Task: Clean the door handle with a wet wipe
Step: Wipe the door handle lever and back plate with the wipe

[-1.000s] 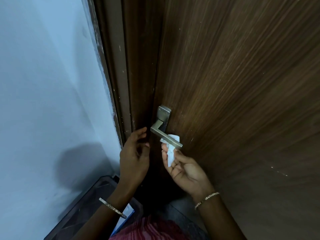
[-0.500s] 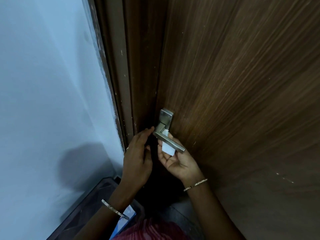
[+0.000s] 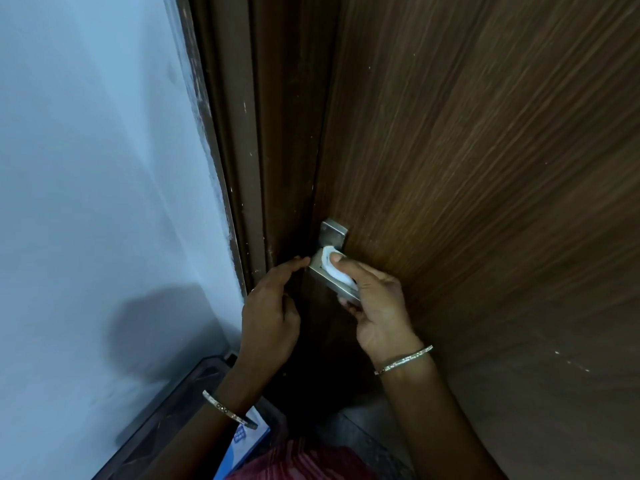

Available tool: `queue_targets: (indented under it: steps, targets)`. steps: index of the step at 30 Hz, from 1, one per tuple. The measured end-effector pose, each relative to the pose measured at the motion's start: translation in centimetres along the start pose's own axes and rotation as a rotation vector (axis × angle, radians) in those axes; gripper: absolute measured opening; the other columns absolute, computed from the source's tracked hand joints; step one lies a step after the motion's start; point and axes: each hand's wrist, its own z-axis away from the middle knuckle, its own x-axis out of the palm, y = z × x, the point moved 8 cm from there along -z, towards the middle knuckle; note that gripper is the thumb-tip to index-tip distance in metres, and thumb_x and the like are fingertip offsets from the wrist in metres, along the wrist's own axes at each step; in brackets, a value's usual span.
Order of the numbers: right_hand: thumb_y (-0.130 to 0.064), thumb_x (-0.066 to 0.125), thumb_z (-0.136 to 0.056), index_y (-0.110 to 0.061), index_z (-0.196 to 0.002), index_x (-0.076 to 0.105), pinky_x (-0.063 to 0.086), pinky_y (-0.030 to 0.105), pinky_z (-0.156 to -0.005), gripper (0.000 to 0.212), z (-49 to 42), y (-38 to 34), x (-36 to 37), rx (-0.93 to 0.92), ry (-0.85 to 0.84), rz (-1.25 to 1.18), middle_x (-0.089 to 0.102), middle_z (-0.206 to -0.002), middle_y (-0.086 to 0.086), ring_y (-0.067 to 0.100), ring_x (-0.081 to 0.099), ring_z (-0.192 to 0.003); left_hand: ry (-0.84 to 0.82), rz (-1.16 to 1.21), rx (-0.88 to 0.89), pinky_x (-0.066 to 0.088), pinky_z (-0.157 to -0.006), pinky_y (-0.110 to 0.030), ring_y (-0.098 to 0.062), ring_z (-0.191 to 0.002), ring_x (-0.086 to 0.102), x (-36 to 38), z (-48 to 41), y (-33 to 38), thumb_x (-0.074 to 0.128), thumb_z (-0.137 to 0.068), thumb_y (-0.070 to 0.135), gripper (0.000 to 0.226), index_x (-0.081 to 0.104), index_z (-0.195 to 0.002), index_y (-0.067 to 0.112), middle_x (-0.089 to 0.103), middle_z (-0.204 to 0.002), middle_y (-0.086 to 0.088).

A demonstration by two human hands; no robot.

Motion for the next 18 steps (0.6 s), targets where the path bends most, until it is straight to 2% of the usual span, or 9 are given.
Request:
queue_targets:
  steps: [2,4,8,9,10,12,14,16,18]
  targets:
    - [-0.016,0.087,-0.075,-0.013,-0.092,0.083,0.062,0.032,-0.082,0.018,0.5,-0.9,0.8,-0.16,-0.007,0.029,0.082,-0.088,0.005,0.02,0.079,-0.087,0.006,0.009,-0.005,0.045,-0.107,-0.035,-0.017,-0.123,0.057,0.0,-0.1,-0.1,0.047,-0.078,-0.021,0.066,0.062,-0.131,0.016,0.063,-0.132,-0.001]
    - [-0.017,0.086,-0.076,-0.01,-0.096,0.082,0.061,0.039,-0.091,0.021,0.7,-1.2,0.9,-0.271,0.073,0.106,0.082,-0.089,0.003,0.018,0.079,-0.091,0.009,0.012,-0.002,0.045,-0.105,-0.03,-0.014,-0.121,0.057,-0.1,-0.2,0.0,0.048,-0.076,-0.021,0.068,0.062,-0.13,0.018,0.063,-0.132,0.001]
    - [-0.02,0.086,-0.076,-0.017,-0.089,0.083,0.062,0.04,-0.088,0.013,1.0,-0.6,-0.7,-0.333,0.297,0.169,0.081,-0.078,-0.006,0.007,0.077,-0.08,-0.002,0.021,-0.015,0.045,-0.1,-0.02,-0.01,-0.118,0.059,0.0,-0.3,-0.3,0.048,-0.08,-0.017,0.066,0.062,-0.13,0.024,0.064,-0.131,0.004]
    - [-0.022,0.085,-0.077,-0.02,-0.087,0.082,0.062,0.04,-0.086,0.011,1.6,-1.0,-1.1,-0.402,0.353,0.254,0.08,-0.076,-0.008,0.005,0.076,-0.077,-0.007,0.025,-0.025,0.044,-0.098,-0.015,-0.008,-0.115,0.059,0.0,-0.3,-0.4,0.048,-0.082,-0.016,0.065,0.062,-0.13,0.026,0.065,-0.13,0.005]
    - [-0.023,0.084,-0.078,-0.023,-0.088,0.082,0.062,0.039,-0.082,0.01,2.5,-2.0,-1.2,-0.532,0.408,0.391,0.08,-0.077,-0.01,0.004,0.075,-0.075,-0.01,0.026,-0.03,0.043,-0.095,-0.008,-0.004,-0.11,0.06,0.0,-0.3,-0.5,0.048,-0.084,-0.015,0.064,0.062,-0.131,0.026,0.065,-0.129,0.006]
    - [-0.019,0.083,-0.08,-0.024,-0.091,0.082,0.061,0.036,-0.073,0.012,5.3,-4.2,-0.4,-0.903,0.47,0.64,0.079,-0.082,-0.011,0.006,0.072,-0.076,-0.015,0.024,-0.027,0.038,-0.086,0.004,0.004,-0.099,0.058,0.0,-0.3,-0.4,0.048,-0.084,-0.015,0.064,0.062,-0.131,0.026,0.066,-0.127,0.006]
    - [-0.011,0.082,-0.082,-0.018,-0.098,0.081,0.057,0.027,-0.067,0.017,7.4,-5.9,1.0,-1.226,0.448,0.75,0.077,-0.086,-0.007,0.009,0.068,-0.076,-0.011,0.014,-0.025,0.035,-0.083,0.008,0.003,-0.097,0.057,0.1,-0.3,-0.5,0.049,-0.083,-0.017,0.065,0.062,-0.13,0.025,0.067,-0.126,0.004]
    - [-0.005,0.079,-0.085,-0.013,-0.106,0.079,0.055,0.023,-0.069,0.023,8.0,-6.9,2.3,-1.4,0.412,0.873,0.076,-0.093,-0.001,0.012,0.067,-0.081,-0.007,0.006,-0.024,0.033,-0.084,0.009,0.003,-0.099,0.056,0.2,-0.4,-0.5,0.049,-0.082,-0.018,0.065,0.063,-0.13,0.024,0.067,-0.125,0.005]
    - [-0.002,0.076,-0.086,-0.011,-0.114,0.077,0.057,0.028,-0.069,0.029,7.4,-7.2,3.2,-1.418,0.387,1.012,0.073,-0.098,0.004,0.018,0.068,-0.083,-0.007,0.019,-0.023,0.033,-0.085,0.009,0.009,-0.098,0.054,0.3,-0.4,-0.4,0.05,-0.082,-0.017,0.063,0.063,-0.129,0.023,0.066,-0.123,0.009]
